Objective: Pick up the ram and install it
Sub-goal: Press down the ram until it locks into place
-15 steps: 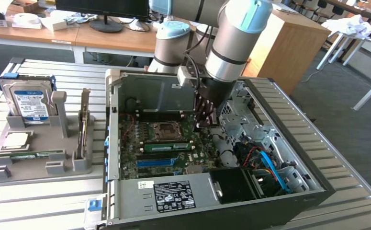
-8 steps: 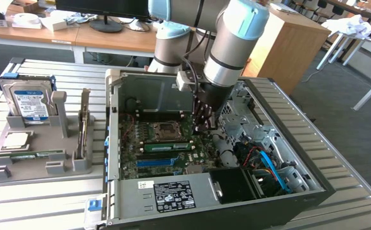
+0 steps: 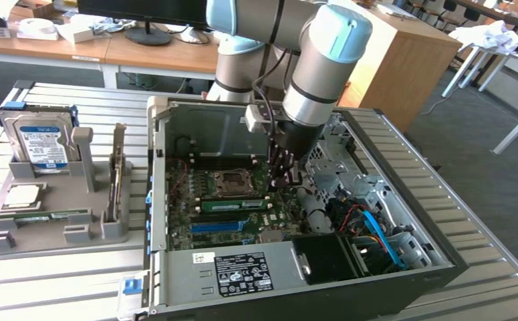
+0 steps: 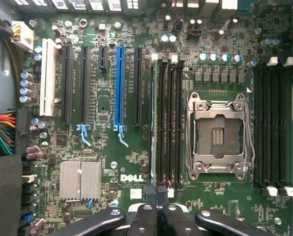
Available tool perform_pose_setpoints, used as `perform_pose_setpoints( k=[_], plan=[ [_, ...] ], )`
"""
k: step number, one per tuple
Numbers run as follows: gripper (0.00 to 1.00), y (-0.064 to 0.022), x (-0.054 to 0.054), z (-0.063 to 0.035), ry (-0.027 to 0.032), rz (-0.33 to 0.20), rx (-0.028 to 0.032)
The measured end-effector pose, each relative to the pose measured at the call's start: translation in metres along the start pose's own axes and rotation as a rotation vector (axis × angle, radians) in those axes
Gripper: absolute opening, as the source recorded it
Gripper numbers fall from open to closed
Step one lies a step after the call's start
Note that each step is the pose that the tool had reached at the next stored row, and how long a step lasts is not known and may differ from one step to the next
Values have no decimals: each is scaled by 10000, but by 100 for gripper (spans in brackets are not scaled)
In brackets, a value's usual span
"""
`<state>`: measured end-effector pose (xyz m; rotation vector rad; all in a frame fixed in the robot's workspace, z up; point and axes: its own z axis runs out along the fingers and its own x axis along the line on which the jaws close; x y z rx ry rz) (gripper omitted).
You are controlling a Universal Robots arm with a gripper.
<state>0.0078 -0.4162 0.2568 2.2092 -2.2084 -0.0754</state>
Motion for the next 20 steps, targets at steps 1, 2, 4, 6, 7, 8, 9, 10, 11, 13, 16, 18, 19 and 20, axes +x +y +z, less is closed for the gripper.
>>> perform_pose_setpoints(
  k=[1, 2, 4, 6, 7, 8, 9, 10, 11, 13, 16, 18, 19, 20],
  plan=[
    [10, -1, 0, 11, 1, 0, 0],
    [10, -1, 1, 21, 0, 0, 0],
    [10, -2, 1, 40, 1, 0, 0],
    [10, -3, 1, 58, 0, 0, 0],
    [10, -3, 1, 66, 0, 0, 1],
    [10, -3, 2, 74, 1, 0, 1],
    [10, -4, 2, 82, 0, 0, 0],
    [10, -4, 2, 91, 1, 0, 0],
    [10, -5, 2, 99, 1, 0, 0],
    [10, -5, 3, 116, 0, 0, 1],
    [10, -6, 3, 138, 1, 0, 0],
    [10, -7, 3, 152, 0, 0, 1],
    [10, -7, 4, 158, 1, 0, 0],
    [10, -8, 4, 165, 0, 0, 1]
  ],
)
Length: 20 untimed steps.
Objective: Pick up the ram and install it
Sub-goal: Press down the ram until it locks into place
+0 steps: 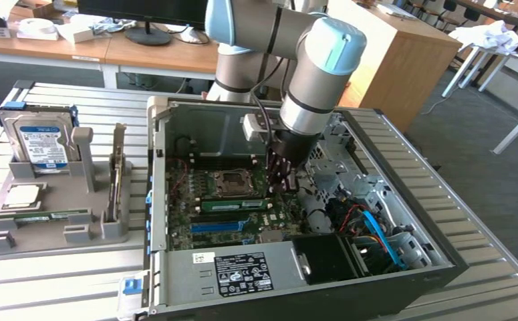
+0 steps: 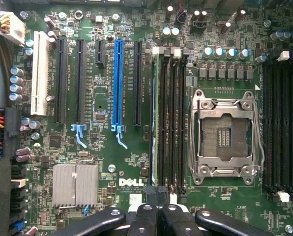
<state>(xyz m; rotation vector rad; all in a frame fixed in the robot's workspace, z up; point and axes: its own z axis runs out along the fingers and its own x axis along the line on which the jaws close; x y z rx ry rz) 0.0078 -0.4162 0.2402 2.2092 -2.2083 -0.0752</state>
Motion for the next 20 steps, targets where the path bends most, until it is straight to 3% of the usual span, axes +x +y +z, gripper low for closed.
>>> perform_pose_setpoints(
  k=[20],
  plan=[
    [10, -3, -22, 66, -1, 0, 1]
  ],
)
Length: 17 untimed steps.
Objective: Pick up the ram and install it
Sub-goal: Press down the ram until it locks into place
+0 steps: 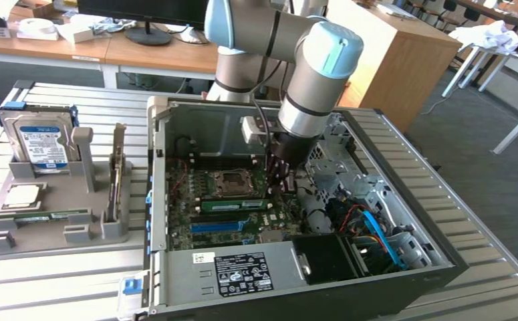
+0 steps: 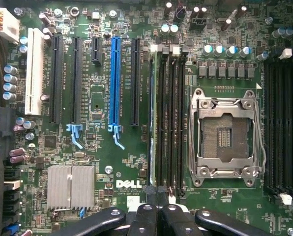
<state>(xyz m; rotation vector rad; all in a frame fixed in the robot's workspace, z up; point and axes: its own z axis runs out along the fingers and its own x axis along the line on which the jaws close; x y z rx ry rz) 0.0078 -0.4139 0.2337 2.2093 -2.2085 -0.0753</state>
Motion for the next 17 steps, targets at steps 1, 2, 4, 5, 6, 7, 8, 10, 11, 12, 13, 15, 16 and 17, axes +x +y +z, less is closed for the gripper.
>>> perform_pose_setpoints(
  k=[1, 2, 4, 5, 6, 7, 8, 10, 11, 12, 13, 15, 16, 17],
  plan=[
    [10, 0, 0, 5, 1, 0, -1],
    [10, 0, 1, 5, 3, 0, -1],
    [10, 0, 1, 5, 3, 0, -1],
    [10, 0, 1, 6, 3, 0, -1],
    [10, -1, 0, 11, -1, 0, 0],
    [10, -1, 0, 19, -3, 0, 1],
    [10, -1, 1, 26, 0, 0, 0],
    [10, -2, 1, 35, 2, 0, -1],
    [10, -1, 1, 35, 3, 0, -1],
    [10, -1, 1, 35, 3, 0, -1],
    [10, -2, 1, 35, 2, 0, -1],
    [10, -2, 1, 48, -3, 0, 1],
    [10, -3, 1, 54, 0, 0, 0],
    [10, -2, 2, 54, 1, 1, -1]
  ],
)
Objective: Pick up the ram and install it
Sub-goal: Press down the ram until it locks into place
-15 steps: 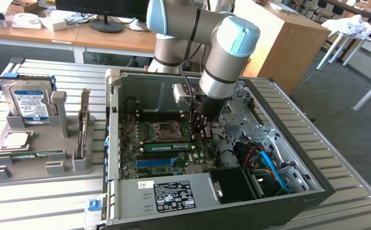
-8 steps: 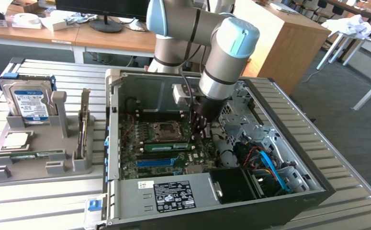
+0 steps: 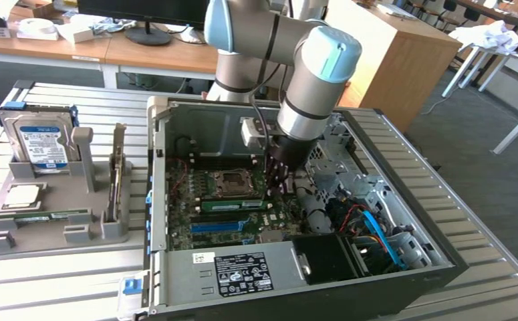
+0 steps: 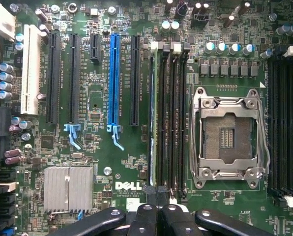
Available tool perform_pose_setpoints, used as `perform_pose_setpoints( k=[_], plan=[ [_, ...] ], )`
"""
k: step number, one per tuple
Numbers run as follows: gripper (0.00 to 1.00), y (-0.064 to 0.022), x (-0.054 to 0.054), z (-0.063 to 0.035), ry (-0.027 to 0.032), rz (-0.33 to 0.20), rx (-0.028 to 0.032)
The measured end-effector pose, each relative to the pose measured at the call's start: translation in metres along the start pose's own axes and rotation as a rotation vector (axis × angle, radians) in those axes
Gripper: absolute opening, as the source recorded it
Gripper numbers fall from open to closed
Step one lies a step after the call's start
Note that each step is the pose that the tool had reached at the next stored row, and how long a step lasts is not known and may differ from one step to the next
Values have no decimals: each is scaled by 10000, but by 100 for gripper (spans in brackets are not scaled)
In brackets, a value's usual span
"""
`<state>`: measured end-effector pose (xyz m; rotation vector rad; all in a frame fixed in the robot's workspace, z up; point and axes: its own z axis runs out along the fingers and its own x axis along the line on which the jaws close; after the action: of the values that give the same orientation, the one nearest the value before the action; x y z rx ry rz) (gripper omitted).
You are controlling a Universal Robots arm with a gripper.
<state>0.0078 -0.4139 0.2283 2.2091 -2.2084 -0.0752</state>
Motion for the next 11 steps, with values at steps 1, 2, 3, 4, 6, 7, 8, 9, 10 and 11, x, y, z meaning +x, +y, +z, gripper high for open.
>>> perform_pose_setpoints(
  k=[1, 2, 3, 4, 6, 7, 8, 9, 10, 11],
  plan=[
    [10, 0, 0, 0, 1, 0, 0],
    [10, 0, 0, 0, 0, 0, 0],
    [10, 0, 0, 1, 1, 0, 0],
    [10, -1, 0, 6, -2, -1, 1],
    [10, -1, 0, 18, -1, -1, 1],
    [10, -1, 1, 20, 1, 0, 0],
    [10, -1, 0, 20, 1, 0, 0],
    [10, -1, 1, 20, 1, -1, 0],
    [10, -1, 1, 20, 2, -1, 0],
    [10, -2, 0, 25, -1, -1, 1]
  ],
)
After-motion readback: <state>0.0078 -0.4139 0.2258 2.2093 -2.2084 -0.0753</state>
